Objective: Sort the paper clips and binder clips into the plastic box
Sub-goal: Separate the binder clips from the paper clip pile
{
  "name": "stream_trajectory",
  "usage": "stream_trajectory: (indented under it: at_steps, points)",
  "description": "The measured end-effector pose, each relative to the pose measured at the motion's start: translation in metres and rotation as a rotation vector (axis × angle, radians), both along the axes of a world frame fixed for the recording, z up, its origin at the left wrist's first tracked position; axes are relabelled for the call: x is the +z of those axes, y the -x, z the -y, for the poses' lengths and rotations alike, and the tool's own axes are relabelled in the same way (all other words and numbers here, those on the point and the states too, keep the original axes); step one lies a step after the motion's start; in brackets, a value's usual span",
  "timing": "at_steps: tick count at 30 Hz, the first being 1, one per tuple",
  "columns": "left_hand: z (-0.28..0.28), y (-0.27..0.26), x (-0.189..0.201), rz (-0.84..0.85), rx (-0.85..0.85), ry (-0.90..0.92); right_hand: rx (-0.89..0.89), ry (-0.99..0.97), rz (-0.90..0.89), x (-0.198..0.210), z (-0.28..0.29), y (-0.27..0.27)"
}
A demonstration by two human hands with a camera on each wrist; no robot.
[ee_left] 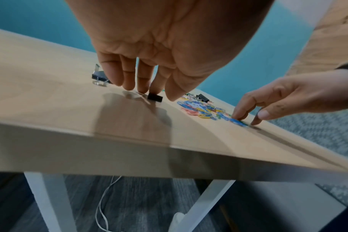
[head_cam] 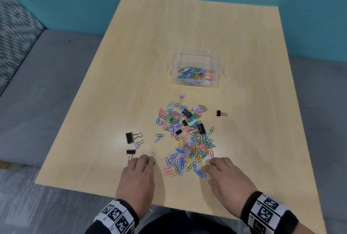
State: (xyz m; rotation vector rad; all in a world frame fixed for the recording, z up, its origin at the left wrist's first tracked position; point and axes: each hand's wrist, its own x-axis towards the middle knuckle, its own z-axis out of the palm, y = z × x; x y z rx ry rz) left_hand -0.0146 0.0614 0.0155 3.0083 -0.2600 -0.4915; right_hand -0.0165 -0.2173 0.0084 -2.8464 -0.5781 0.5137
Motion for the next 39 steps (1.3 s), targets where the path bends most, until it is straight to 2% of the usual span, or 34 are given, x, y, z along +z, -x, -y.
stream_trajectory:
  at_steps: [3,7,12,15,21,26,32,39]
  points:
    - [-0.003,-0.003,-0.001,-0.012,-0.008,-0.065,0.002,-0.004,0.011,-0.001,0.000,0.000]
    - [-0.009,0.008,0.000,0.007,0.082,-0.050,-0.003,0.002,0.017,0.000,0.000,0.001]
    - [-0.010,0.028,0.000,0.004,0.049,-0.054,-0.006,-0.002,0.017,0.000,0.000,0.002]
    - [-0.005,0.021,-0.002,0.020,0.017,-0.070,0.000,-0.005,0.021,0.000,-0.001,0.002]
    - [-0.011,0.010,-0.003,0.014,0.086,0.026,-0.055,0.010,0.047,0.000,0.009,0.003]
    - [-0.019,0.033,-0.004,-0.047,-0.017,0.006,-0.163,0.105,0.040,-0.002,0.036,0.009]
    - [-0.024,0.033,-0.012,0.009,-0.133,-0.025,-0.144,0.102,0.031,-0.004,0.045,0.014]
    - [-0.023,0.030,-0.006,0.006,-0.037,-0.059,-0.154,0.086,0.048,-0.001,0.042,0.012]
